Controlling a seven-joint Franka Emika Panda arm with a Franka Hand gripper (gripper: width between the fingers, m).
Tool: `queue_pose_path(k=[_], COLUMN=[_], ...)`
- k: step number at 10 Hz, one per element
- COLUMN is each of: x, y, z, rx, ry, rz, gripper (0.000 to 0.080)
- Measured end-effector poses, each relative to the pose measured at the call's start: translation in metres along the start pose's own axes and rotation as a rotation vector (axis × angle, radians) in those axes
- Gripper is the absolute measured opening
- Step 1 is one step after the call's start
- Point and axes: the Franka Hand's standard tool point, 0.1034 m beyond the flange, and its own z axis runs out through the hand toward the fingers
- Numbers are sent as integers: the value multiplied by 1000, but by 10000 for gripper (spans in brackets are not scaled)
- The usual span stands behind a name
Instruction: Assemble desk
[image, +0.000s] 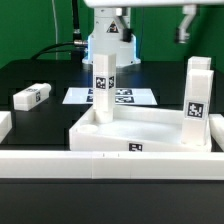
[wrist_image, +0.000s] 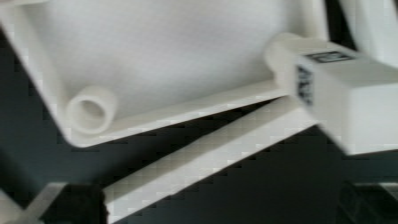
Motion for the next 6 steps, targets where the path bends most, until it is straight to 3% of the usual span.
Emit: queue_pose_path(k=[4,5,6], x=[-2,-2,-4], y=[-4,4,33], z=[2,3,9], rx=[-1,-1,-7], ry=[-2,5,10], rz=[-7,-60,-105], gripper=[649,649,649])
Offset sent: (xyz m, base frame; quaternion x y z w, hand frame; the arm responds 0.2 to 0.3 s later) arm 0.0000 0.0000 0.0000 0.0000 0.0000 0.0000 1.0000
